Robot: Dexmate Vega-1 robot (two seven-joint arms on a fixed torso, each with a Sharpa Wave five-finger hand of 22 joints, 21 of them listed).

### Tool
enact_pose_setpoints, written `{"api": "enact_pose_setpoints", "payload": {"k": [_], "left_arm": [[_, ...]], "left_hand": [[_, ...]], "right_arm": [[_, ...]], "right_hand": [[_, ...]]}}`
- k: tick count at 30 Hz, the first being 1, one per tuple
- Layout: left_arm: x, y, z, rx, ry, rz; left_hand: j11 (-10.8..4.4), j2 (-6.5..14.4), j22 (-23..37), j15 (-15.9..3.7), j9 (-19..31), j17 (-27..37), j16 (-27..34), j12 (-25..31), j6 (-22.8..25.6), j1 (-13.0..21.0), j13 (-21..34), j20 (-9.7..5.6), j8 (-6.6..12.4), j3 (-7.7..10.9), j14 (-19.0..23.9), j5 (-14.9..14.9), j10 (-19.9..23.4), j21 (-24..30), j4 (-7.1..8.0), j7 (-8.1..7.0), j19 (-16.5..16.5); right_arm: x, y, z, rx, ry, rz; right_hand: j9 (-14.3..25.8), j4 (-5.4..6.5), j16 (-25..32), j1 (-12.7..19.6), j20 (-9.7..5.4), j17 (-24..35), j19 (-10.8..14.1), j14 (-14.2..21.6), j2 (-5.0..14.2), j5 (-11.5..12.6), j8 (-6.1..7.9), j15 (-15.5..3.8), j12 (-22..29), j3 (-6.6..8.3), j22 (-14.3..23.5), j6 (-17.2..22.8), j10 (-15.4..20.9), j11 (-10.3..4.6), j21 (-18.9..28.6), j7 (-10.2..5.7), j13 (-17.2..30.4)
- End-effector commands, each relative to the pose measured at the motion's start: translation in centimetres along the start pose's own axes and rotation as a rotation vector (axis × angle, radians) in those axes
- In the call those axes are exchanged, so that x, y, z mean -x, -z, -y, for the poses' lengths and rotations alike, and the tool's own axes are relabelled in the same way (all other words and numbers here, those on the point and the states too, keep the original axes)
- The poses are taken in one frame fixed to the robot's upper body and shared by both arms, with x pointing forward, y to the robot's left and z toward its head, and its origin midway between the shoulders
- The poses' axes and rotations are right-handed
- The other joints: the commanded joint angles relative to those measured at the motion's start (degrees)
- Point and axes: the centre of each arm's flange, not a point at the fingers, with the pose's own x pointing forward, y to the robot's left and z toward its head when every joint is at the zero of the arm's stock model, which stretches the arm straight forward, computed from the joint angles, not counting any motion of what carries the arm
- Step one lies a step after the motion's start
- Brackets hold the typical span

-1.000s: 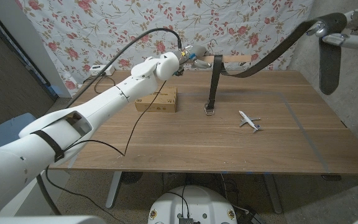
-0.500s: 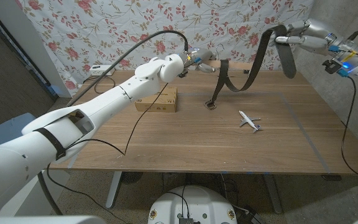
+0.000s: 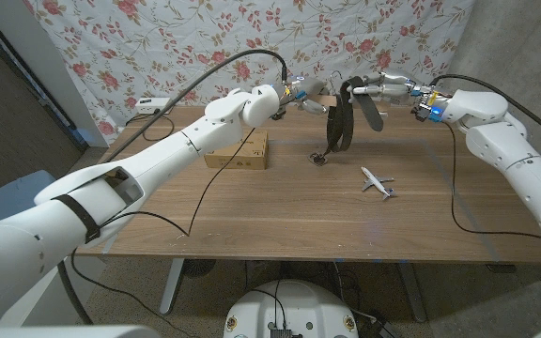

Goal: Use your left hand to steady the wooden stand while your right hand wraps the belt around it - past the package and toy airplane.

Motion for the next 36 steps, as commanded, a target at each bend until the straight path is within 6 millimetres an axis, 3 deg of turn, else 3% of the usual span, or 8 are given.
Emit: {"api": "enact_pose_setpoints", "payload": {"k": [1,10,18,23,27,28,31,36], "left_arm": [[0.6,0.0,0.5,0.014,0.021,-0.018],[0.9,0.0,0.7,0.031,0.024,-0.001],[1.3,-0.1,0.5,0.038,0.011,0.011],[1.7,-0.3,0.3,0.046,-0.017,0.025],[2.3,-0.6,-0.4,0.061,-0.049,0.041],[2.3,-0.6,-0.4,0.061,-0.049,0.041],[3.1,-0.8,-0.9,0.068,-0.066,0.041],[3.9,-0.7,-1.1,0.080,-0.079,0.029]], "left_hand": [[-0.21,0.30,0.11,0.05,0.02,0.09,-0.22,10.12,0.01,-0.35,3.82,-3.57,0.38,1.37,0.40,0.29,-0.01,0.09,1.06,-0.10,-0.21],[-0.24,0.25,0.02,0.08,-0.16,0.06,-0.23,10.11,0.22,-0.41,3.82,-3.61,0.64,1.43,0.53,0.32,-0.01,0.08,1.05,-0.14,-0.18],[-0.18,0.23,-0.02,0.07,-0.32,0.10,-0.24,10.15,0.01,-0.47,3.82,-3.60,0.66,1.48,0.49,0.35,0.08,0.06,1.07,-0.14,-0.18],[-0.15,0.18,0.10,0.09,-0.43,0.09,-0.25,10.11,0.08,-0.51,3.82,-3.51,0.71,1.49,0.47,0.36,-0.05,0.12,1.07,-0.13,-0.30],[-0.14,0.12,-0.03,0.12,-0.51,-0.24,-0.58,10.14,0.09,-0.59,3.82,-3.56,0.76,1.49,0.16,0.38,0.02,0.01,1.11,-0.11,-0.29],[-0.16,0.13,-0.03,0.14,-0.67,-0.05,-0.38,10.12,0.25,-0.60,3.82,-3.50,0.76,1.51,0.42,0.40,-0.02,0.02,1.12,-0.08,-0.27],[-0.01,0.16,-0.32,0.16,-0.98,-0.20,-0.49,10.14,0.34,-0.60,3.82,-3.48,0.73,1.56,0.40,0.42,0.01,-0.09,1.08,-0.03,-0.11],[0.04,0.10,-0.23,0.13,-0.86,-0.19,-0.43,10.13,0.55,-0.64,3.82,-3.44,1.05,1.57,0.54,0.44,0.00,0.03,1.07,-0.21,-0.10]], "right_arm": [[-9.1,-20.0,13.4,0.234,0.061,0.214],[-7.7,-22.6,14.2,0.281,0.101,0.238],[-8.1,-22.1,15.0,0.258,0.160,0.200],[-9.9,-19.2,15.4,0.204,0.131,0.084],[-12.3,-15.3,15.6,0.172,0.089,-0.136],[-12.3,-15.3,15.6,0.173,0.086,-0.138],[-13.4,-12.6,16.3,0.174,0.190,-0.347],[-13.4,-9.7,16.6,0.203,0.303,-0.485]], "right_hand": [[0.25,0.19,-0.20,0.34,-4.28,0.29,-0.28,0.43,0.01,-0.14,0.33,-4.85,-0.06,0.02,-0.15,7.63,0.08,0.29,0.19,-0.73,0.24],[0.31,0.15,-0.32,0.69,-4.38,0.54,-0.44,0.43,-0.11,-0.19,0.19,-4.91,-0.12,-0.12,-0.31,7.95,0.21,0.01,0.50,-1.18,0.31],[0.50,0.27,-0.43,0.80,-4.43,0.71,-0.55,0.48,-0.10,-0.23,0.05,-4.90,-0.21,-0.29,-0.45,7.98,0.21,-0.02,0.77,-1.35,0.36],[0.52,0.31,-0.52,0.91,-4.47,0.80,-0.61,0.48,-0.12,-0.24,-0.10,-4.93,-0.30,-0.39,-0.55,7.98,0.06,-0.15,0.94,-1.35,0.43],[0.40,0.48,-0.55,0.93,-4.41,0.86,-0.68,0.63,0.08,-0.26,-0.48,-4.89,-0.50,-0.43,-0.64,7.60,-0.07,-0.12,1.10,-1.28,0.33],[0.40,0.50,-0.57,0.94,-4.38,0.87,-0.75,0.62,0.09,-0.27,-0.53,-4.89,-0.56,-0.44,-0.65,7.51,-0.10,-0.14,1.11,-1.30,0.28],[0.54,0.77,-0.66,0.78,-4.29,0.93,-0.97,0.57,0.19,-0.34,-0.74,-4.85,-0.84,-0.56,-0.74,7.13,-0.57,-0.29,1.22,-1.73,0.25],[0.78,0.97,-0.96,0.79,-4.20,1.01,-1.33,0.08,0.23,-0.40,-0.88,-4.93,-1.04,-0.69,-0.87,6.93,-0.78,-0.74,1.36,-2.02,0.29]]}}
